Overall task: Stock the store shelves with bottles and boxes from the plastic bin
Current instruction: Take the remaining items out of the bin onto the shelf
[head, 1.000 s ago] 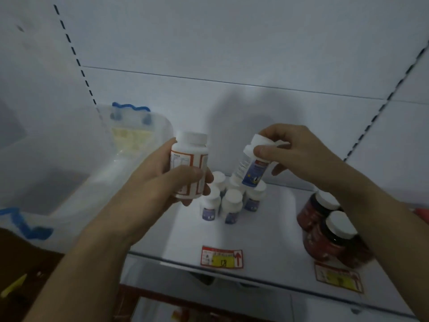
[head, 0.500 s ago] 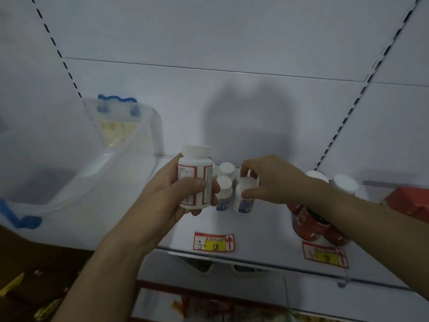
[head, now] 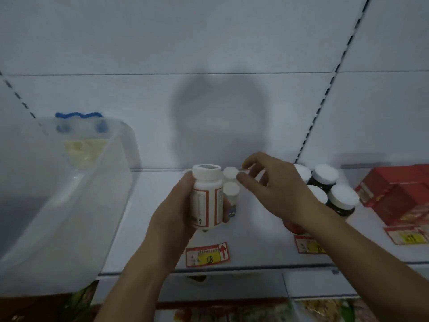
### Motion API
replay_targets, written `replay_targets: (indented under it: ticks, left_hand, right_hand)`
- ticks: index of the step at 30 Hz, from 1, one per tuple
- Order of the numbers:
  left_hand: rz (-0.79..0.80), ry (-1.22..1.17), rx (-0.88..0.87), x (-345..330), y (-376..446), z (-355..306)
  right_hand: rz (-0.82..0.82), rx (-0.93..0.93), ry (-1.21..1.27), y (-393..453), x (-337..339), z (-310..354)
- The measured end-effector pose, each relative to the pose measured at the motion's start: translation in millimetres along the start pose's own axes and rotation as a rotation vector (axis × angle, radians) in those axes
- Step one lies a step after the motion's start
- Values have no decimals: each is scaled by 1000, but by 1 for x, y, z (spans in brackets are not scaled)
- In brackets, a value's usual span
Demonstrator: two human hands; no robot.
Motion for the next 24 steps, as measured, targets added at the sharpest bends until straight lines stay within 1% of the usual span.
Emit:
replay_targets:
  ticks: [2, 3, 5, 7, 9, 12, 14, 16, 18, 21, 24]
  left_hand:
    - [142, 112, -56, -30, 10, 10]
    - [213, 195, -101, -48, 13, 15]
    - [352, 390, -191, -91, 13, 30]
    - [503, 551, -224, -141, 4, 55]
    - [597, 673, -248, -186, -8, 83]
    - [660, 785, -284, -243, -25, 131]
    - [704, 879, -339, -284, -34, 167]
    - [755, 920, -347, -329, -43, 201]
    - [832, 888, -319, -376, -54, 232]
    - [929, 865, -280, -435, -64, 271]
    - [946, 1021, -353, -473, -50, 302]
  right_hand:
    - [-74, -81, 351, -25, 26, -11]
    - [-105, -97, 472, -41, 38, -16]
    - [-146, -112, 638, -77, 58, -28]
    - [-169, -142, 717, -114, 73, -50]
    - [-190, -193, 691, -151, 88, -83]
    - [-226, -303, 642, -208, 116, -142]
    - [-251, -389, 595, -248, 137, -184]
    - [-280, -445, 563, -285, 161, -222]
    - [-313, -474, 522, -318, 191, -257]
    - [-323, -466, 329, -350, 244, -300]
    - [-279, -467, 80, -354, 296, -351]
Point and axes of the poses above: each hand's wrist, its own y-axis towards the middle knuckle, its own x-axis out of the back of the hand, z = x × y, the point moved 10 cm from there along y, towards the middle knuckle, and after that the axes turned 12 degrees about -y, right-handed, at the moved point
